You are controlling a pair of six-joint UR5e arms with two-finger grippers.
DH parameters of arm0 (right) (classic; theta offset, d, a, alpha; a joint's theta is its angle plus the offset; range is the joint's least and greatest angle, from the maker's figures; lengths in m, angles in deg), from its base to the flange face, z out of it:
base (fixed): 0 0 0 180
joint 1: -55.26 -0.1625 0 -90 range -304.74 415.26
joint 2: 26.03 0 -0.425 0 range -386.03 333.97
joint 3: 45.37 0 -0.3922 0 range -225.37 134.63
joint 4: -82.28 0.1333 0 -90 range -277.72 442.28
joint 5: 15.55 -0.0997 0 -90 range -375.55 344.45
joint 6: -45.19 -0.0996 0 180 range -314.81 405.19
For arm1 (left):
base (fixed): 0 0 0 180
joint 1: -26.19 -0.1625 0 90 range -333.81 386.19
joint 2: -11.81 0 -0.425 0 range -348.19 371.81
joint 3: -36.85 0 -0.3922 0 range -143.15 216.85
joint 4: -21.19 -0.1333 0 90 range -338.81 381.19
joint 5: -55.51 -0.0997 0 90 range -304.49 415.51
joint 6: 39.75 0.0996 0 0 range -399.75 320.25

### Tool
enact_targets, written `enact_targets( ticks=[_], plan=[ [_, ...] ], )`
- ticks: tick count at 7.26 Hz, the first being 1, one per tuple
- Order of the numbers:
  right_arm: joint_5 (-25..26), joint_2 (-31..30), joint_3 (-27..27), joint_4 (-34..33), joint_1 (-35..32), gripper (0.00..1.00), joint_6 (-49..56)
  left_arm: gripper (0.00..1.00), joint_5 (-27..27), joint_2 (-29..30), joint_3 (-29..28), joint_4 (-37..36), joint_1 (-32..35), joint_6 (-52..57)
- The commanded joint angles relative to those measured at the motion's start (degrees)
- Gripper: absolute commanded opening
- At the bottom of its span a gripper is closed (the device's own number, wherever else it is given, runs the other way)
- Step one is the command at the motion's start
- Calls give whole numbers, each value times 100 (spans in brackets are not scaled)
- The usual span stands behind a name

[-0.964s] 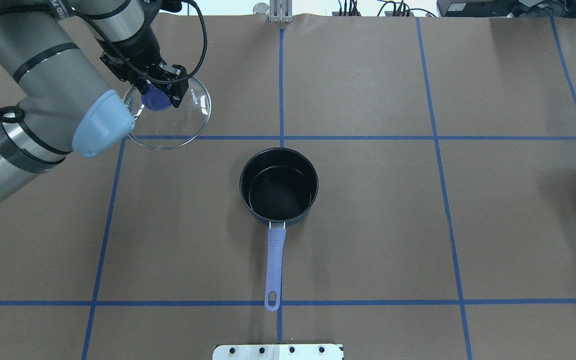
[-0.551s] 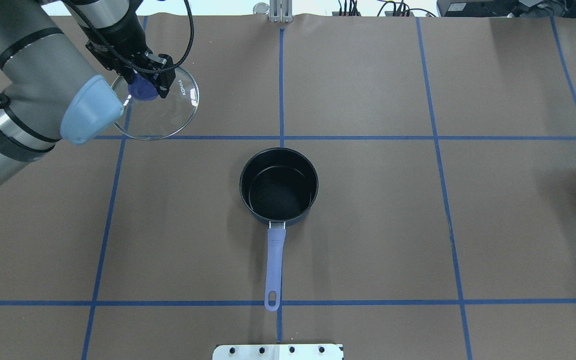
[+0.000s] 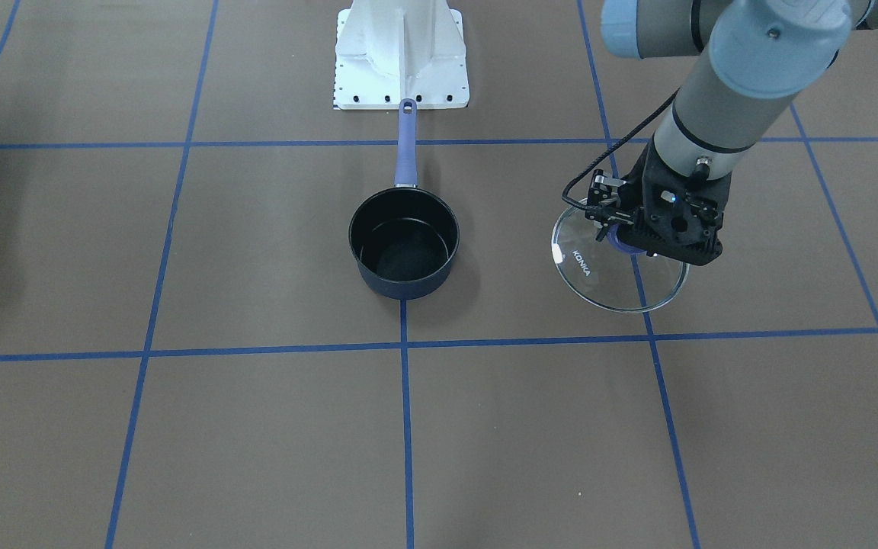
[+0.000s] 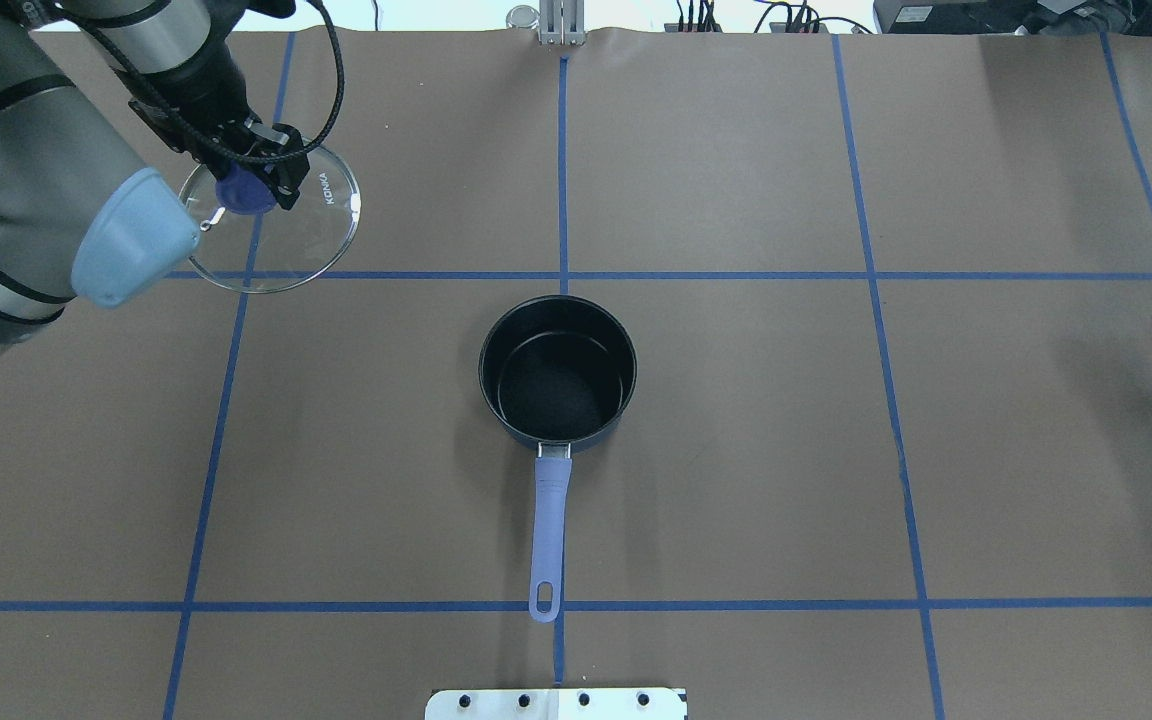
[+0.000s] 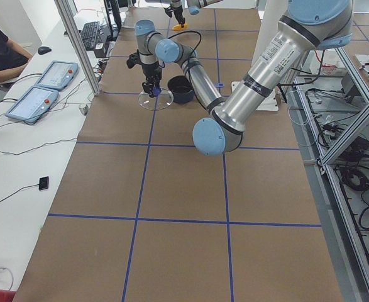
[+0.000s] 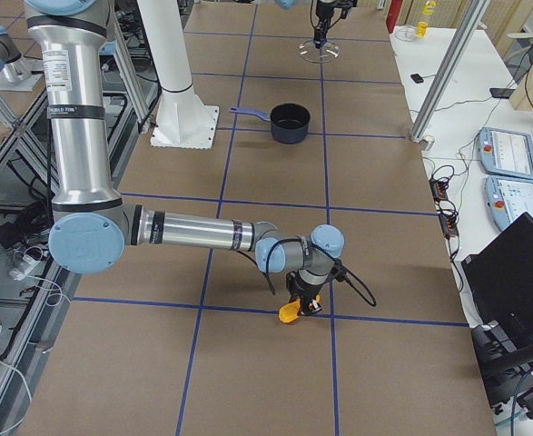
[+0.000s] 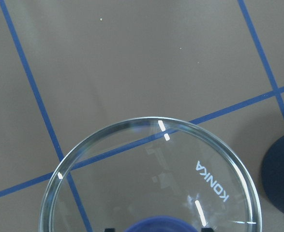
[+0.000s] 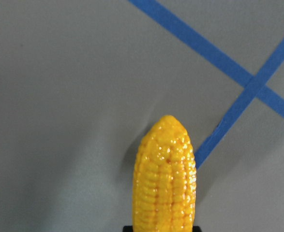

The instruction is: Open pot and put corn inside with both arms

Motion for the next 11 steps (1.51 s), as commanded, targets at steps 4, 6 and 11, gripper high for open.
enact_targets(
  ticks=[4, 6, 11],
  plan=[
    [-337, 369, 1026, -1172, -131, 25, -114, 57, 185, -1002, 197, 93, 387, 1259],
    [-355, 948, 1869, -2717, -131, 25, -253, 57, 176, -1545, 189, 643, 432, 1394],
    [-610, 2318, 3251, -3709, 1359, 25, -3892, 58, 176, -2462, -625, 2488, 432, 1482]
  ],
)
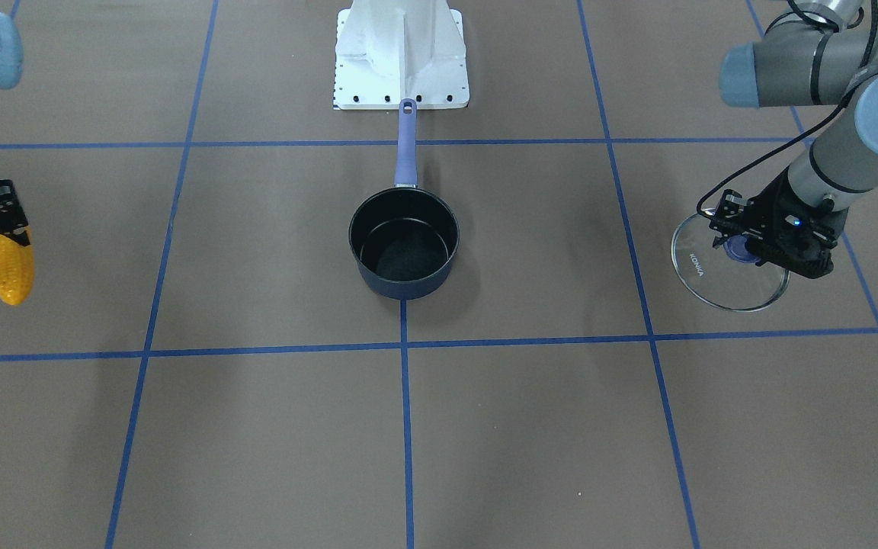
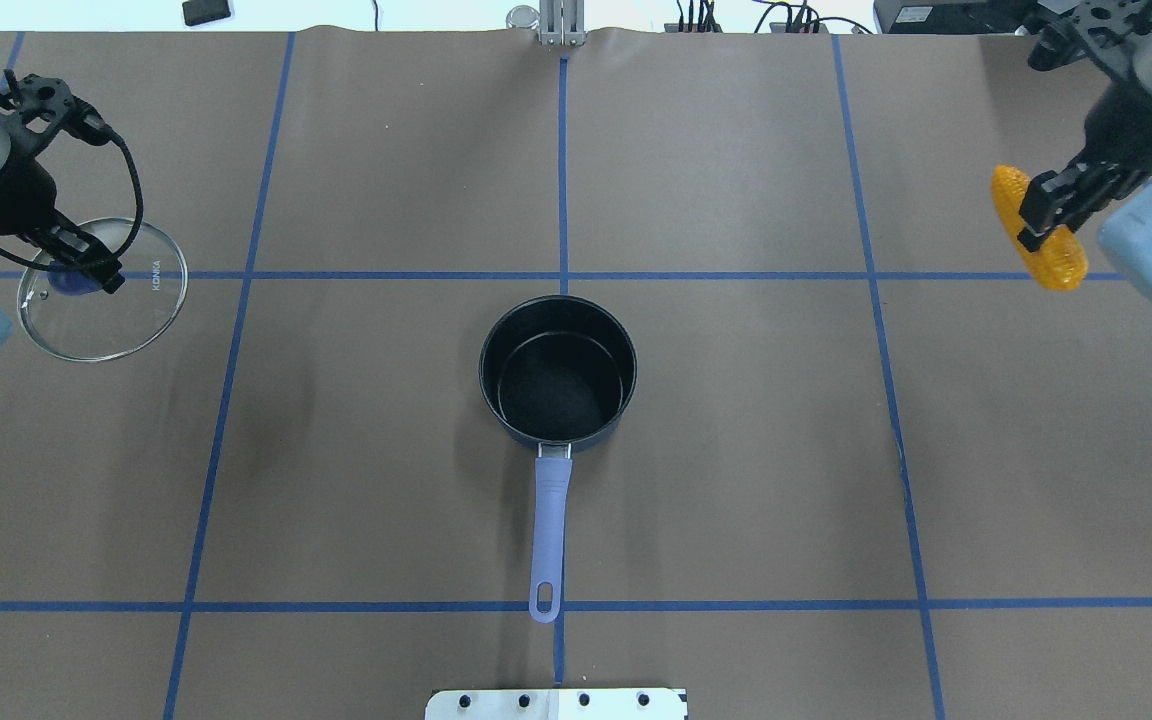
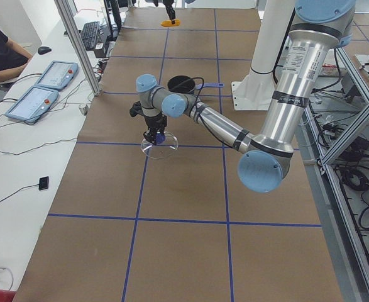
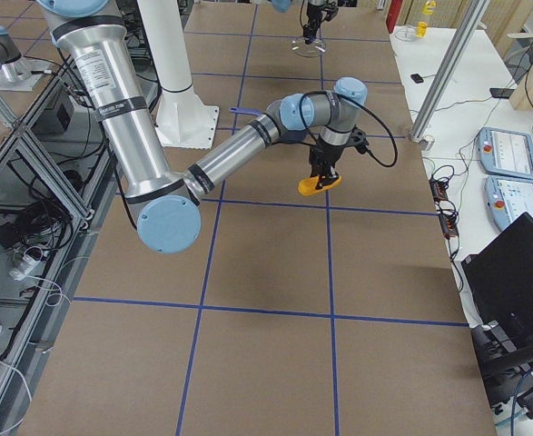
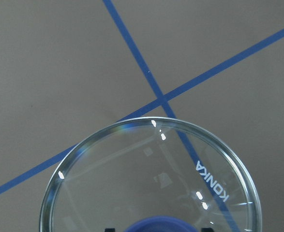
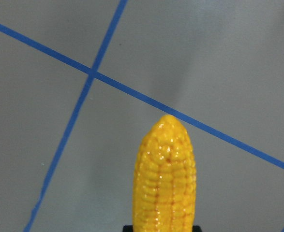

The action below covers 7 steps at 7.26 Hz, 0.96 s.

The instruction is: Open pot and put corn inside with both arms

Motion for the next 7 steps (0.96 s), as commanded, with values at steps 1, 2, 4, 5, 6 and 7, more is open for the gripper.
enact_targets(
  ticks=[1, 2, 4, 5, 6, 7],
  plan=[
    [-9, 780, 312, -1, 873, 25, -2017, 58, 4, -190, -643, 842, 2, -1],
    [9, 1088, 313, 7, 1155, 26, -2712, 58, 126, -190, -785, 906, 10, -1],
    [70, 1511, 295, 95, 1709, 27, -3394, 61, 163, -129, -839, 828, 11, -79],
    [114, 1557, 226, 557, 1982, 27, -3762, 61, 163, -112, -874, 810, 2, -80],
    [384, 1557, 25, 1214, 2237, 28, -4096, 61, 163, -94, -970, 801, 2, -89],
    [456, 1662, -247, 1560, 2352, 29, -4299, 62, 189, -59, -1041, 810, -7, -280]
  ],
)
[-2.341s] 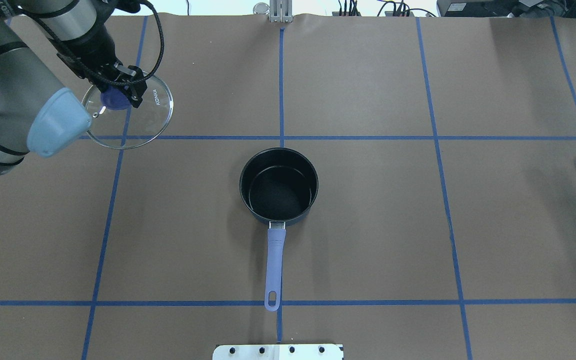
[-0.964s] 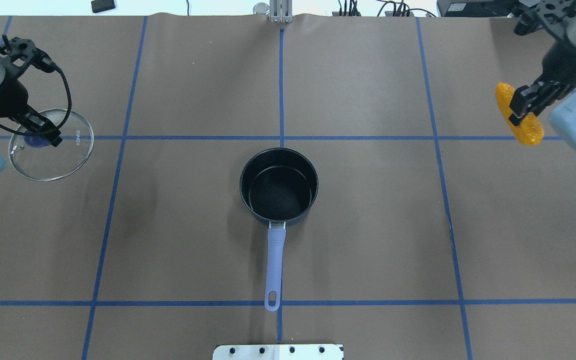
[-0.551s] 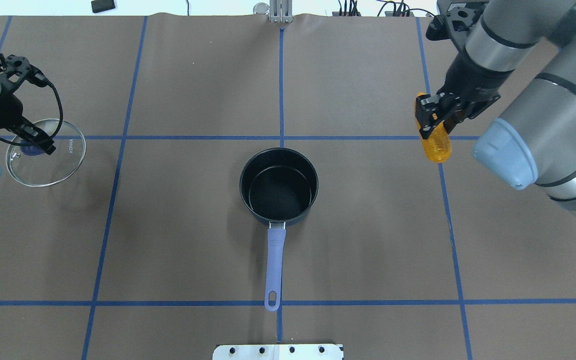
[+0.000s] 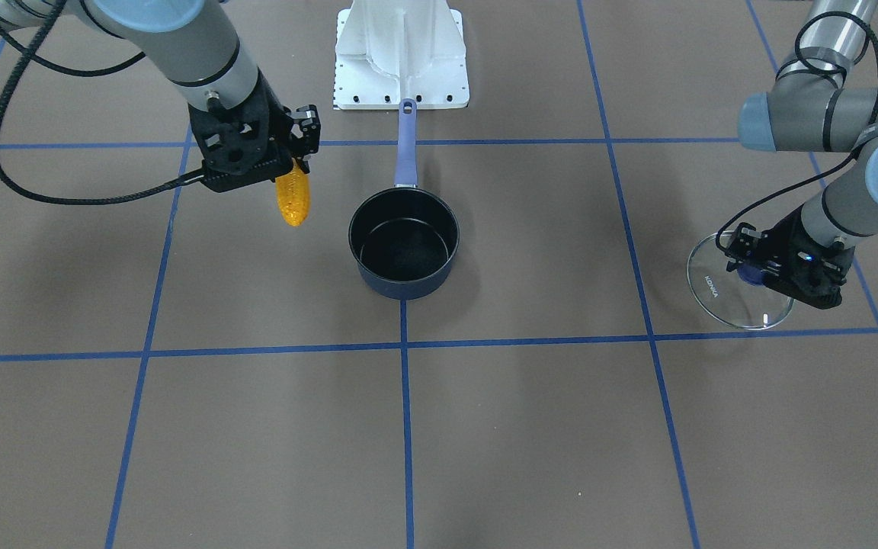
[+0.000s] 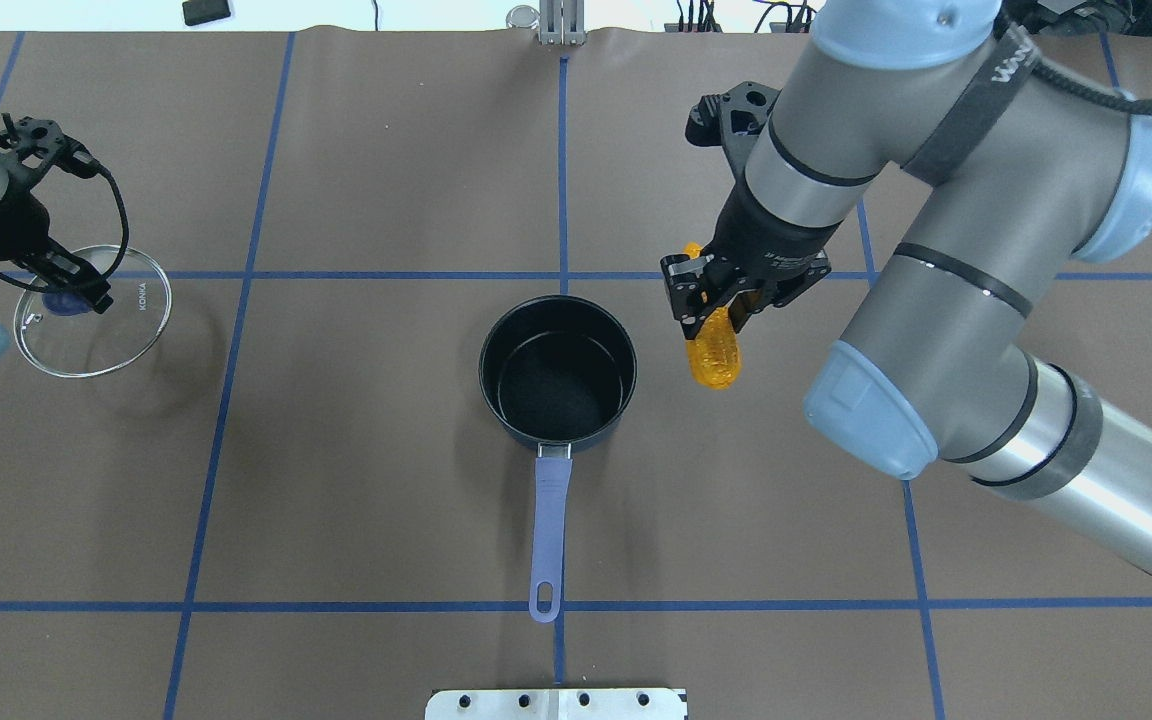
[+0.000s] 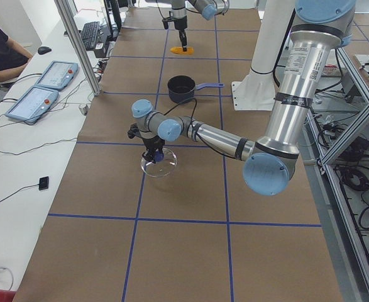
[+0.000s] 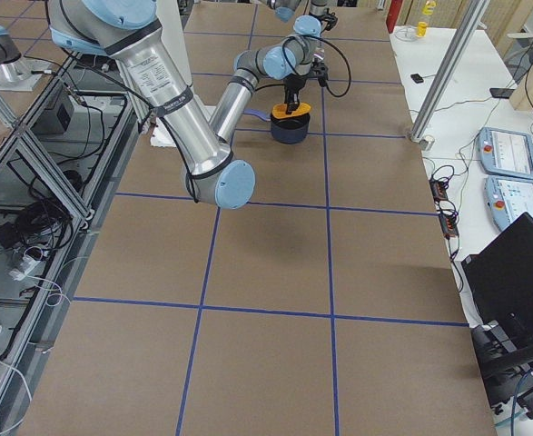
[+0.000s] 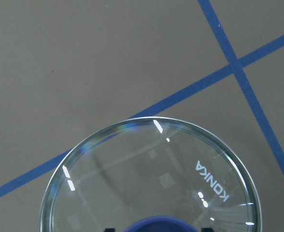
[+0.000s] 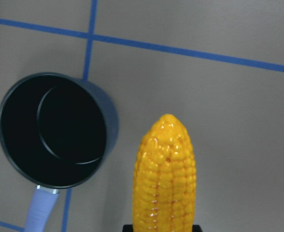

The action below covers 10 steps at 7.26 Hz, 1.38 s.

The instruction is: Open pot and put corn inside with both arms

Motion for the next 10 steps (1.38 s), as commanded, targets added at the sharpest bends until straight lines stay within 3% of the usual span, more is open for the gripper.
enact_targets(
  ticks=[1, 2, 4, 7, 9, 10],
  plan=[
    [294, 177, -345, 559, 300, 29, -358, 62, 395, 54, -127, 8, -25, -250],
    [313, 195, -345, 559, 345, 29, -393, 62, 660, 63, -215, 8, -25, -251],
    [383, 222, -380, 568, 441, 29, -464, 62, 671, 63, -338, 78, -34, -251],
    [498, 624, -1309, 1234, 591, 30, -648, 65, 671, 133, -444, 87, -43, -242],
    [498, 688, -1540, 1245, 696, 31, -640, 67, 671, 142, -444, 87, -43, -242],
    [498, 688, -1593, 1245, 758, 31, -640, 74, 671, 133, -444, 96, -43, -242]
  ],
)
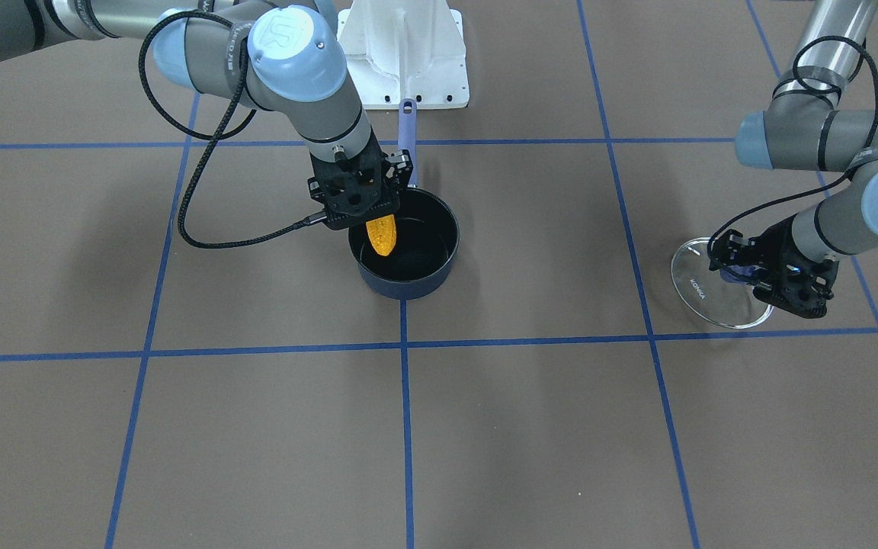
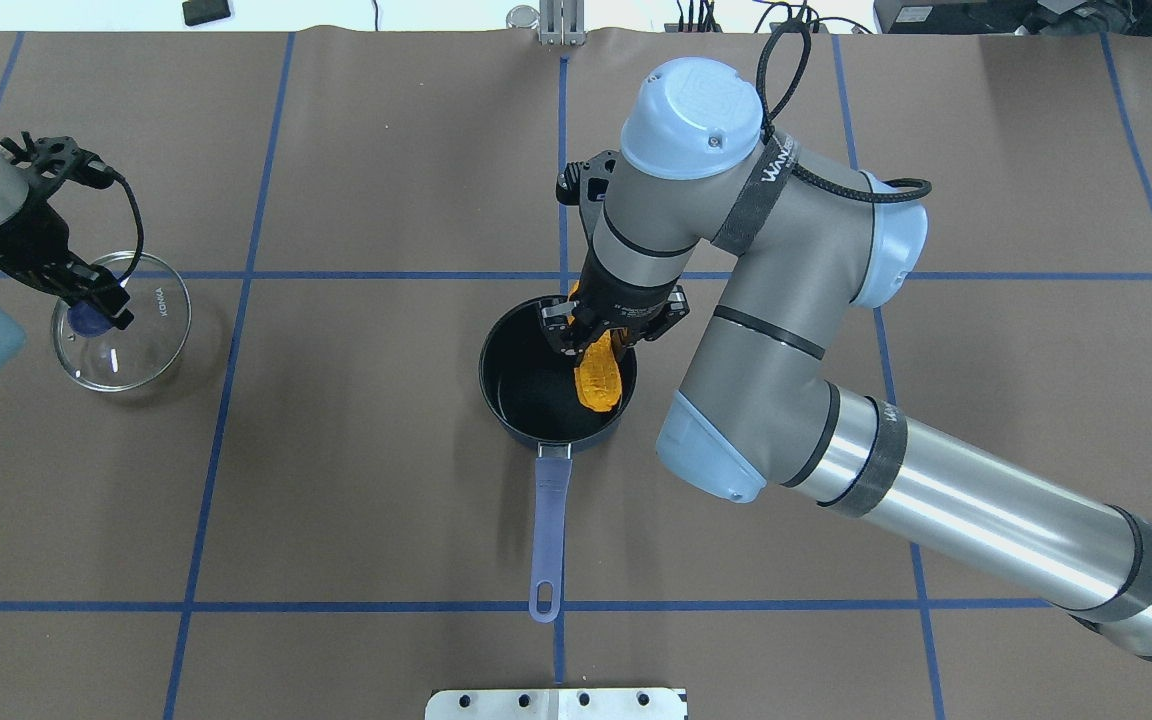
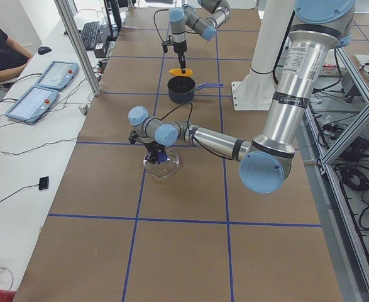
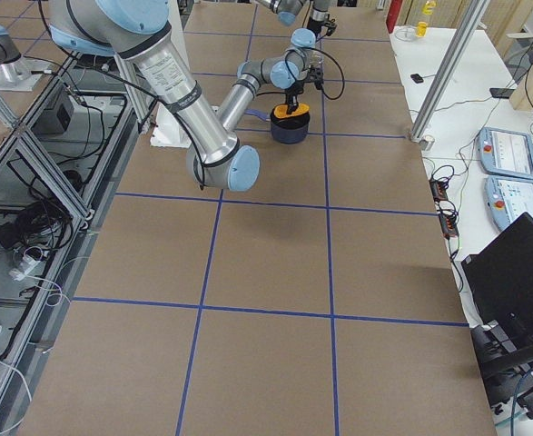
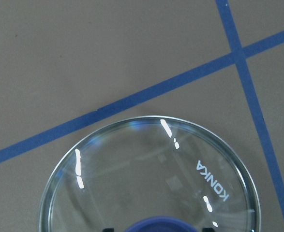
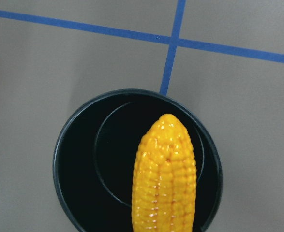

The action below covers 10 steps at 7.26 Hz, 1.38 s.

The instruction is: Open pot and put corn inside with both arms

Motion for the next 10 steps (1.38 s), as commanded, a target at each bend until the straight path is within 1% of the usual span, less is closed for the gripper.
enact_targets(
  ticks=[1, 3, 5, 6, 7, 8, 9, 10],
  plan=[
    [1, 63, -153, 14, 104, 31, -2, 97, 0, 7, 14, 7, 0, 0],
    [1, 264, -441, 14, 184, 31, -19, 97, 0, 16, 49, 7, 0, -8],
    [1, 283, -522, 14, 219, 35, -10, 97, 0, 78, 58, 7, 8, 9],
    [10, 274, -514, 22, 228, 72, -10, 97, 0, 95, 84, 7, 43, -8],
    [105, 283, -479, 31, 228, 99, -28, 97, 0, 95, 119, -2, 70, -8],
    [185, 257, -365, 301, 219, 100, -71, 97, 0, 95, 120, -20, 174, 0],
    [281, 100, -68, 669, 71, 100, -202, 97, -9, 122, 120, -29, 393, 61],
    [300, -137, 387, 681, -104, 100, -282, 97, -9, 122, 146, -20, 647, 79]
  ],
)
